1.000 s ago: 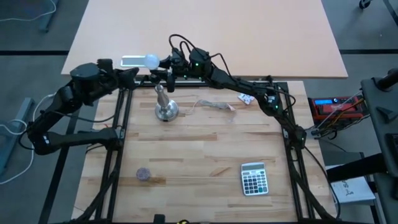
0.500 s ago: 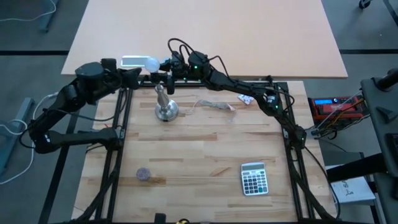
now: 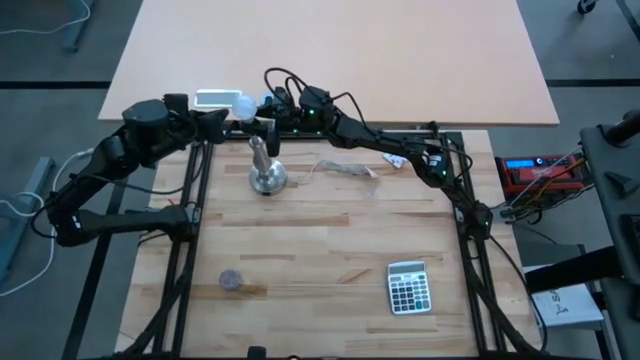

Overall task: Screw lightbulb
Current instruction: Insert the lightbulb into the lamp

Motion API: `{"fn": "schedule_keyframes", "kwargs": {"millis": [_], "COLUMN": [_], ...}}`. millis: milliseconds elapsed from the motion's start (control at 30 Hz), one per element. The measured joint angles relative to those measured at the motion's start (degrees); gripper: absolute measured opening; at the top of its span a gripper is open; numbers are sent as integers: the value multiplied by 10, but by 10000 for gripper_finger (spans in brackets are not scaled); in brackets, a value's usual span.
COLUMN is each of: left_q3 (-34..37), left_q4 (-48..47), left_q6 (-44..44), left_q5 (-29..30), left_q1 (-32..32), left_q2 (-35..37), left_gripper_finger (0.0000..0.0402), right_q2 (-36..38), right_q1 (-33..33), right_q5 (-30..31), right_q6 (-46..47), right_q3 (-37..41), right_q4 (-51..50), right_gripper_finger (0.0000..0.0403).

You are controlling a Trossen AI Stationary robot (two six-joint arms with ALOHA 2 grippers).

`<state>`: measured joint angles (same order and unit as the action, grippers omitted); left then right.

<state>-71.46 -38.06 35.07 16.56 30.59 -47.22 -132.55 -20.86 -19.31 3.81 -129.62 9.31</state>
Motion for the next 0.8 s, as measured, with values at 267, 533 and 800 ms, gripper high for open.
{"fn": "schedule_keyframes", "kwargs": {"millis": [267,533,800], "left_q3": [0,0,-3], "left_q4": [0,0,-2], "left_q6": [0,-9,-31], "left_q5": [0,0,40], "left_q1": [0,0,0], "left_q2": [-7,-14,-9], "left_gripper_finger": [20,20,20], "right_q2": [2,16,28], "right_q1": [0,1,2], "right_q5": [0,19,20], "right_q6": [-10,-31,-32], "right_q3": [0,0,-1], "right_q4": [-22,-58,-74], "right_gripper_finger": [205,228,252]}}
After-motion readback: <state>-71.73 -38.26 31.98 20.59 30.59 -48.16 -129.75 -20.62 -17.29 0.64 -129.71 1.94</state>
